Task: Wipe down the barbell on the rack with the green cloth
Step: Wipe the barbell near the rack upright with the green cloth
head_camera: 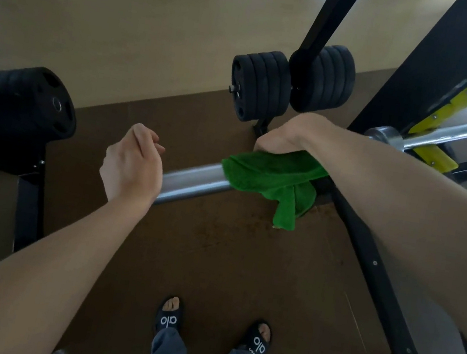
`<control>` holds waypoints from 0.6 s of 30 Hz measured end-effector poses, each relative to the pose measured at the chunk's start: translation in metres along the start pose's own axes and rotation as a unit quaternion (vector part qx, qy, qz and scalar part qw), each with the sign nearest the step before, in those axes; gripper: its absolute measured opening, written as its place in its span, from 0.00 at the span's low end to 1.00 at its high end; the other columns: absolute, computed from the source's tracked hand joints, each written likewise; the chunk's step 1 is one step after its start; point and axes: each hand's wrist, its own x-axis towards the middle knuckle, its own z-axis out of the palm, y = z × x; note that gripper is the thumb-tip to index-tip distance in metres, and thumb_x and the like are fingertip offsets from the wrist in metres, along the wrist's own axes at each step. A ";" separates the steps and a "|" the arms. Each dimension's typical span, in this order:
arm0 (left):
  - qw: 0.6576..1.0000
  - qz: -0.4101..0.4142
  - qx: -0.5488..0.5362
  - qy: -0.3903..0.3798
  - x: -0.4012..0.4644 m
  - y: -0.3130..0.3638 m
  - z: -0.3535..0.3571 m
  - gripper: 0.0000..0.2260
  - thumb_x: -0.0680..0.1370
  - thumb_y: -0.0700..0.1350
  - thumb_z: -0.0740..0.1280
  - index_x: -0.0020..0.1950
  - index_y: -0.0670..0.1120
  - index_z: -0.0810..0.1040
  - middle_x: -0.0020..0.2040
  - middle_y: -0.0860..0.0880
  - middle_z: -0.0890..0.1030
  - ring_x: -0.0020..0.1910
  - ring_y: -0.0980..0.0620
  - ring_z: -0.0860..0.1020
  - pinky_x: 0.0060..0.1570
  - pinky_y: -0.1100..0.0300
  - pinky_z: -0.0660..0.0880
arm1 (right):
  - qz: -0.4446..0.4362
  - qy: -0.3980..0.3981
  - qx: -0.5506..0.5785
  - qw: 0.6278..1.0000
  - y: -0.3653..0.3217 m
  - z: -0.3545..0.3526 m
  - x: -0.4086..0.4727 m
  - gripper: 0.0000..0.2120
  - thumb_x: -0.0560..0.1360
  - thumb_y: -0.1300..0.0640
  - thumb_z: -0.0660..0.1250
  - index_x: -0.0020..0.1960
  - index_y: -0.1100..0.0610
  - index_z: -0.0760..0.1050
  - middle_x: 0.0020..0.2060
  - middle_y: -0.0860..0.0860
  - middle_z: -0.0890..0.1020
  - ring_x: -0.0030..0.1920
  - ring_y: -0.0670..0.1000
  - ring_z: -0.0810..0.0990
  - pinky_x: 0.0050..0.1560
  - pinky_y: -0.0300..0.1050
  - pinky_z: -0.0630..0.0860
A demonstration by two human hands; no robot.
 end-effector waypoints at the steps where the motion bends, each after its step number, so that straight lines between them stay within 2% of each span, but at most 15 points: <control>1: 1.000 0.006 -0.002 0.000 0.001 0.000 0.000 0.23 0.85 0.53 0.45 0.48 0.50 0.78 0.42 0.55 0.83 0.40 0.55 0.81 0.40 0.56 0.75 | 0.009 -0.017 -0.018 1.000 -0.001 -0.005 0.002 0.17 0.78 0.45 0.57 0.47 0.57 0.77 0.42 0.55 0.81 0.34 0.53 0.79 0.46 0.48 0.74; 3: 1.000 0.013 -0.005 0.005 0.000 -0.001 0.001 0.23 0.85 0.53 0.45 0.48 0.50 0.78 0.41 0.55 0.83 0.39 0.55 0.81 0.41 0.55 0.77 | 0.005 -0.034 -0.026 0.999 -0.007 -0.007 0.002 0.14 0.81 0.49 0.56 0.46 0.56 0.75 0.41 0.56 0.78 0.33 0.52 0.76 0.44 0.47 0.72; 5: 1.000 0.012 -0.003 0.010 0.000 0.002 0.001 0.23 0.85 0.53 0.45 0.48 0.50 0.79 0.41 0.55 0.84 0.39 0.55 0.81 0.41 0.56 0.76 | -0.004 -0.023 -0.018 1.000 -0.008 -0.002 -0.001 0.14 0.81 0.50 0.56 0.47 0.57 0.76 0.45 0.57 0.80 0.35 0.54 0.77 0.46 0.48 0.72; 6: 1.000 0.011 -0.001 0.014 0.000 0.003 0.001 0.23 0.85 0.53 0.45 0.48 0.49 0.79 0.41 0.55 0.84 0.39 0.55 0.81 0.42 0.56 0.76 | -0.010 0.005 -0.002 1.000 -0.009 0.003 -0.003 0.15 0.82 0.50 0.55 0.50 0.57 0.77 0.49 0.57 0.81 0.39 0.55 0.79 0.48 0.49 0.73; 8: 1.000 0.015 0.004 0.017 -0.002 0.004 0.001 0.23 0.85 0.53 0.45 0.48 0.49 0.80 0.41 0.55 0.84 0.40 0.54 0.81 0.44 0.54 0.77 | -0.018 0.124 -0.001 0.992 -0.010 0.020 -0.009 0.21 0.83 0.47 0.50 0.59 0.57 0.78 0.62 0.57 0.79 0.52 0.57 0.80 0.56 0.53 0.71; 9: 1.000 0.020 0.007 0.019 -0.003 0.004 0.001 0.23 0.85 0.52 0.46 0.48 0.49 0.80 0.40 0.55 0.84 0.40 0.54 0.81 0.45 0.54 0.77 | -0.020 0.205 -0.025 0.978 -0.014 0.031 -0.015 0.23 0.84 0.47 0.48 0.61 0.57 0.78 0.64 0.56 0.79 0.58 0.58 0.79 0.59 0.54 0.70; 10: 0.999 0.025 0.013 0.020 -0.004 0.006 0.000 0.23 0.85 0.52 0.46 0.48 0.49 0.79 0.40 0.55 0.84 0.39 0.54 0.81 0.44 0.54 0.77 | -0.020 0.295 -0.052 0.954 -0.019 0.045 -0.018 0.25 0.84 0.47 0.45 0.58 0.58 0.78 0.60 0.56 0.81 0.58 0.59 0.80 0.58 0.55 0.70; 12: 0.998 0.037 0.033 0.025 -0.005 0.008 0.001 0.22 0.86 0.51 0.47 0.48 0.49 0.79 0.40 0.56 0.83 0.38 0.54 0.80 0.42 0.55 0.75 | -0.021 0.448 -0.060 0.892 -0.031 0.077 -0.017 0.27 0.84 0.47 0.43 0.44 0.56 0.76 0.43 0.53 0.83 0.43 0.55 0.80 0.52 0.53 0.73; 13: 0.998 0.040 0.046 0.028 -0.005 0.009 0.002 0.21 0.86 0.51 0.47 0.49 0.49 0.79 0.40 0.56 0.83 0.38 0.54 0.79 0.42 0.56 0.73 | -0.023 0.509 -0.026 0.860 -0.040 0.095 -0.017 0.26 0.84 0.46 0.43 0.42 0.55 0.75 0.40 0.50 0.82 0.41 0.53 0.78 0.54 0.54 0.73; 15: 0.996 0.037 0.072 0.029 -0.004 0.009 0.003 0.21 0.86 0.49 0.47 0.49 0.48 0.79 0.41 0.55 0.82 0.39 0.52 0.77 0.42 0.56 0.69 | -0.042 0.595 0.054 0.801 -0.060 0.130 -0.010 0.22 0.84 0.46 0.46 0.45 0.53 0.75 0.43 0.50 0.80 0.47 0.55 0.76 0.63 0.56 0.70; 18: 0.992 0.043 0.113 0.036 -0.005 0.010 0.004 0.22 0.86 0.50 0.46 0.49 0.47 0.79 0.44 0.50 0.84 0.42 0.44 0.79 0.41 0.52 0.70 | -0.100 0.627 0.064 0.770 -0.087 0.157 0.001 0.17 0.84 0.47 0.50 0.51 0.52 0.75 0.50 0.50 0.78 0.56 0.57 0.73 0.69 0.55 0.63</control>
